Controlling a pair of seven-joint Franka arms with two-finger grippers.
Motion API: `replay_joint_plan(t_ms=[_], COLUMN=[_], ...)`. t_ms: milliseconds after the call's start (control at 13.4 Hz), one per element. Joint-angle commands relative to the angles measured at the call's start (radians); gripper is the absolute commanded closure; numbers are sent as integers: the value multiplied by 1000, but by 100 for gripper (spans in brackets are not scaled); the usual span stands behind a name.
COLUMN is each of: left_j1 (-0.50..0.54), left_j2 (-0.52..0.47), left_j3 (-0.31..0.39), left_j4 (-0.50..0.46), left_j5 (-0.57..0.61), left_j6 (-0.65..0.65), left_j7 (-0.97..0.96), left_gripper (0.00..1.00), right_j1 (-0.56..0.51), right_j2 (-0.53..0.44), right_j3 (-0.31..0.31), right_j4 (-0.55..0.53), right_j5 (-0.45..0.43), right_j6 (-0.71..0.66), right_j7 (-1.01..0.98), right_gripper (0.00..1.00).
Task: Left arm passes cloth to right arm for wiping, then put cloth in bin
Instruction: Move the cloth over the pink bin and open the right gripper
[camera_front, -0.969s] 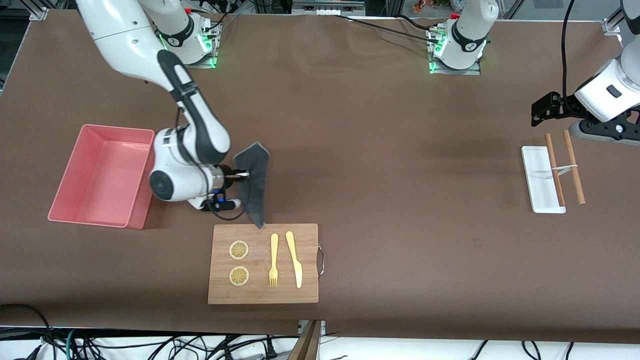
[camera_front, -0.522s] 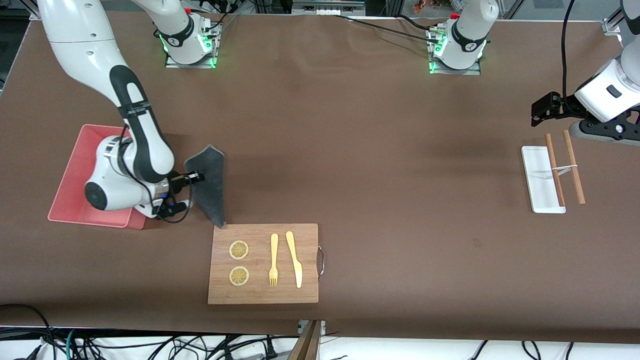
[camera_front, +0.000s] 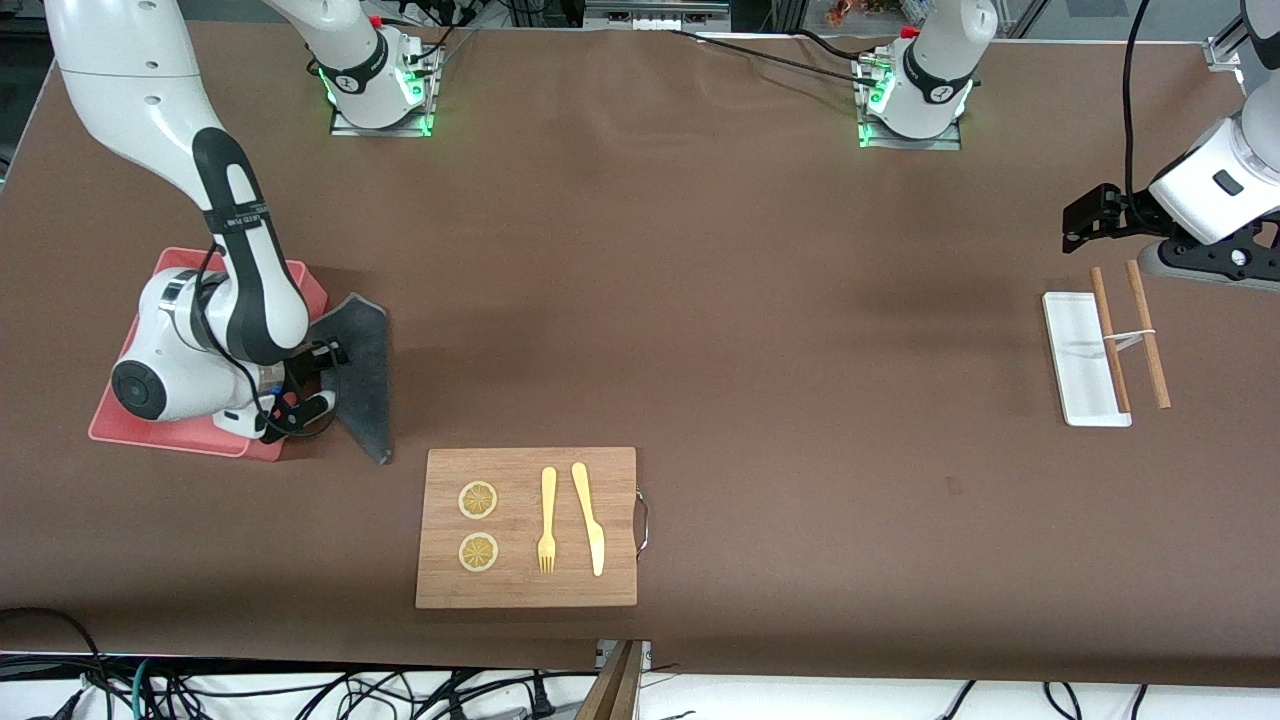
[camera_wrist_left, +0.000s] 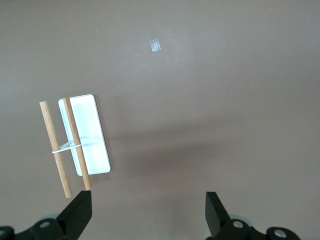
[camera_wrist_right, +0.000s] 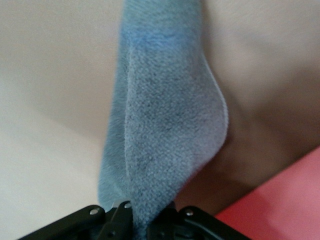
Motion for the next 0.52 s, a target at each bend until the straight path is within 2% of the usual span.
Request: replay_joint_plan(t_ms=[0, 447], left_j1=[0, 0], left_j2=[6, 6], left_j3=[3, 3], left_j4=[15, 15], left_j5=[-11, -11], left_j6=[-13, -13], left_j7=[11, 14], left_gripper=[0, 0], right_j1=[-3, -4], right_j2=[-89, -216], right_j3=[1, 1], right_j4=[-14, 35], right_j5=[-78, -166], right_j6=[-14, -184], right_j7=[-14, -9], right_gripper=[100, 100])
